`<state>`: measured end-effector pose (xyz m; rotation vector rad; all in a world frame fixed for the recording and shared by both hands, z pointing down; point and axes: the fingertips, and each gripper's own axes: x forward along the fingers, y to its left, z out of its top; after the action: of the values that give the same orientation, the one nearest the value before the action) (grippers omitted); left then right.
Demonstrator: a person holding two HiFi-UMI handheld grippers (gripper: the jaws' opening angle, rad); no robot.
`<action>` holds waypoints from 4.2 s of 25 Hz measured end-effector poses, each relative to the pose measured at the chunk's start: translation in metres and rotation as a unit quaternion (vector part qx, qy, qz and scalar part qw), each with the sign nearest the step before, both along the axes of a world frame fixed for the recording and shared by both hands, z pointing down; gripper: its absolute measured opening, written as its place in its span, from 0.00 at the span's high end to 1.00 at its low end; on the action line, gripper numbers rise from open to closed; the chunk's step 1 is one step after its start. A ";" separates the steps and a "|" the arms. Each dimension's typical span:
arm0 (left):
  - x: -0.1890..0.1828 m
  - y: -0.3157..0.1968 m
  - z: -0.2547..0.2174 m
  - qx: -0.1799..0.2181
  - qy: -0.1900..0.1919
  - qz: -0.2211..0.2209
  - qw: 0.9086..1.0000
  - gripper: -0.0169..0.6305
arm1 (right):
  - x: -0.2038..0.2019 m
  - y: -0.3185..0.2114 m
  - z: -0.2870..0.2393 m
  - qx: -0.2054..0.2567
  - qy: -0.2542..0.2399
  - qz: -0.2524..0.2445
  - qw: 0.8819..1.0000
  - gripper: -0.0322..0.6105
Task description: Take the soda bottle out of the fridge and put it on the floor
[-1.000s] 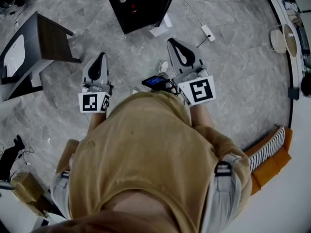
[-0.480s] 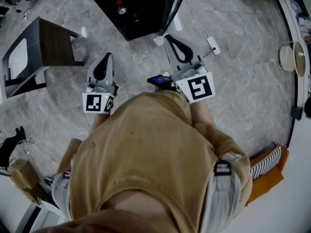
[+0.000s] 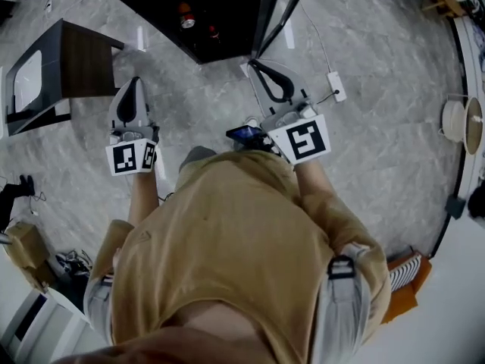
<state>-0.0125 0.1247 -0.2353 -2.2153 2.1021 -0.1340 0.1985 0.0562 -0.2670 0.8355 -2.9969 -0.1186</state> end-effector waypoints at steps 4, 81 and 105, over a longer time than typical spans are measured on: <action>0.006 -0.025 0.013 -0.020 -0.008 0.004 1.000 0.97 | -0.026 -0.008 0.012 -0.006 0.000 -0.049 0.999 0.95; -0.034 -0.413 0.759 -0.142 0.062 0.097 0.983 0.42 | -0.200 -0.215 0.688 0.035 0.123 -0.075 0.989 0.95; -0.021 -0.412 0.798 -0.070 0.027 0.202 0.976 0.51 | -0.202 -0.234 0.730 0.131 0.102 -0.068 0.984 0.95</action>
<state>-0.0338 -0.2871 0.5629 -2.7036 1.6617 -0.1981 -0.0038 -0.1777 0.4628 0.5900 -2.8762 -0.5750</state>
